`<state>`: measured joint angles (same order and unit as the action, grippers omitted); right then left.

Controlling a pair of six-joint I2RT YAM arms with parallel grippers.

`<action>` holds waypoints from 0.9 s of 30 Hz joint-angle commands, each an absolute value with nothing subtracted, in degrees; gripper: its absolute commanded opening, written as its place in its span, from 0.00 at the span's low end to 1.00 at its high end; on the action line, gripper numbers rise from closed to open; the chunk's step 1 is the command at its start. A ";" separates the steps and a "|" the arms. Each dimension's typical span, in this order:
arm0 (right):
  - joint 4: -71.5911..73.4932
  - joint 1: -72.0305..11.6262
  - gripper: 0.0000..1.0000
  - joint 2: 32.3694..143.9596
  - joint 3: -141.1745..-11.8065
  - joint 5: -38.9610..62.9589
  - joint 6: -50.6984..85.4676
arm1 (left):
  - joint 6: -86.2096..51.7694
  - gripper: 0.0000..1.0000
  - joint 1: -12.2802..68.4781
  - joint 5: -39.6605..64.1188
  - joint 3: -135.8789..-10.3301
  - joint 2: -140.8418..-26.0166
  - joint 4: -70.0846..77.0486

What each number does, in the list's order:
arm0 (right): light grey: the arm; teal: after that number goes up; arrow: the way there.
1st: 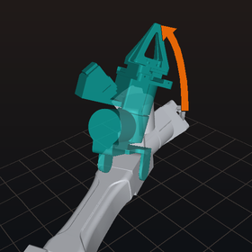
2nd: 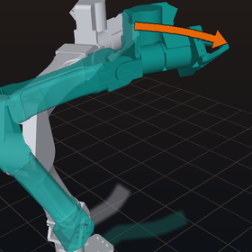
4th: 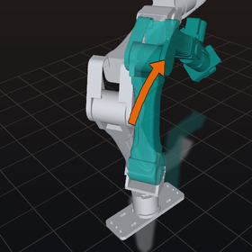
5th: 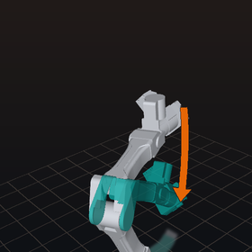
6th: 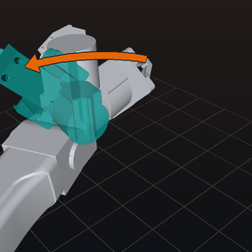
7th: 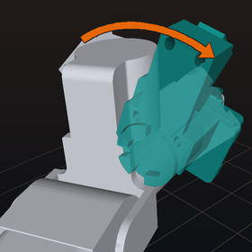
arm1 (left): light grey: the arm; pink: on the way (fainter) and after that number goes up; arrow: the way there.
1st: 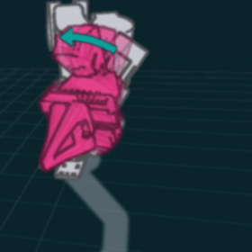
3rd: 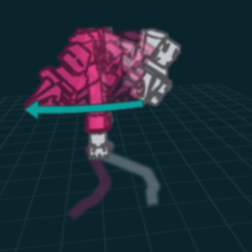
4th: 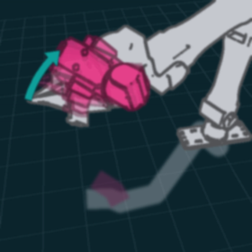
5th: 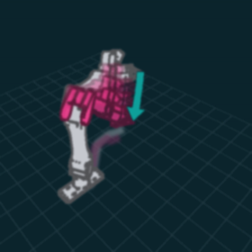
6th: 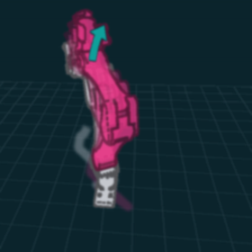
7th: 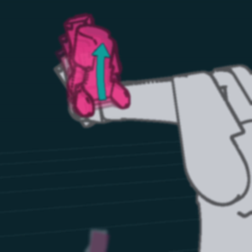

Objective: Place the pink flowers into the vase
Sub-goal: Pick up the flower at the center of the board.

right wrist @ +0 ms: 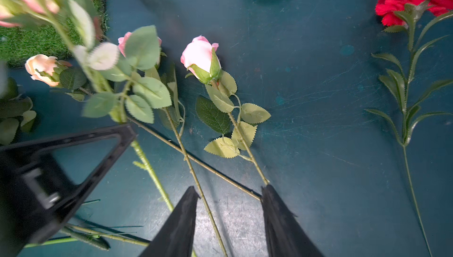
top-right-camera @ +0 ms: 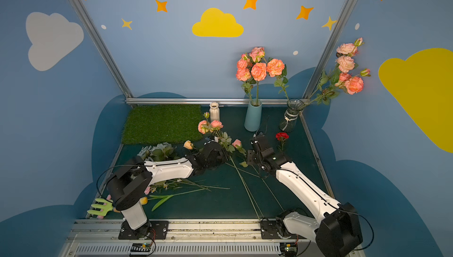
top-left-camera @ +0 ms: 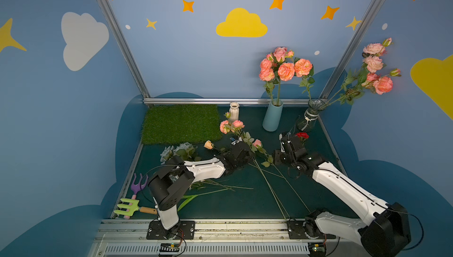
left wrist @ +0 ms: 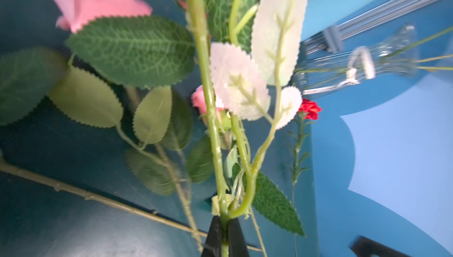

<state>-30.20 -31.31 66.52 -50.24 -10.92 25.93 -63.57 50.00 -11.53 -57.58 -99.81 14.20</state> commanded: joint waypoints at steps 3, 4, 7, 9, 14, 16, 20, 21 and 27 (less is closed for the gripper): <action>-29.32 -31.03 0.46 65.00 -49.58 -12.12 25.50 | -56.65 0.02 50.36 -19.90 -57.39 -94.77 12.92; -29.12 -31.09 0.46 64.95 -49.50 -12.19 25.32 | -55.18 0.02 50.36 -20.57 -57.47 -93.88 13.11; -28.68 -31.05 0.46 64.77 -49.51 -12.55 25.25 | -50.41 0.02 50.36 -23.18 -58.42 -91.17 12.55; -28.41 -31.04 0.46 64.36 -49.70 -12.32 25.23 | -46.75 0.02 50.11 -24.22 -58.67 -89.20 13.52; -23.05 -31.09 0.46 62.53 -48.66 -8.29 22.09 | -38.67 0.02 46.19 -18.09 -62.63 -84.06 8.84; -20.15 -31.05 0.46 61.85 -48.62 -5.89 20.90 | -37.85 0.02 43.22 -12.91 -63.61 -82.30 6.82; -14.99 -31.04 0.45 61.13 -50.22 0.72 19.05 | -36.80 0.02 36.75 -0.51 -64.69 -79.24 3.26; -13.98 -31.08 0.44 61.32 -50.89 2.70 18.78 | -36.41 0.02 35.40 2.95 -64.83 -78.78 3.06; -6.50 -30.98 0.40 65.70 -56.17 21.63 19.06 | -37.80 0.02 29.93 21.49 -65.98 -77.77 2.26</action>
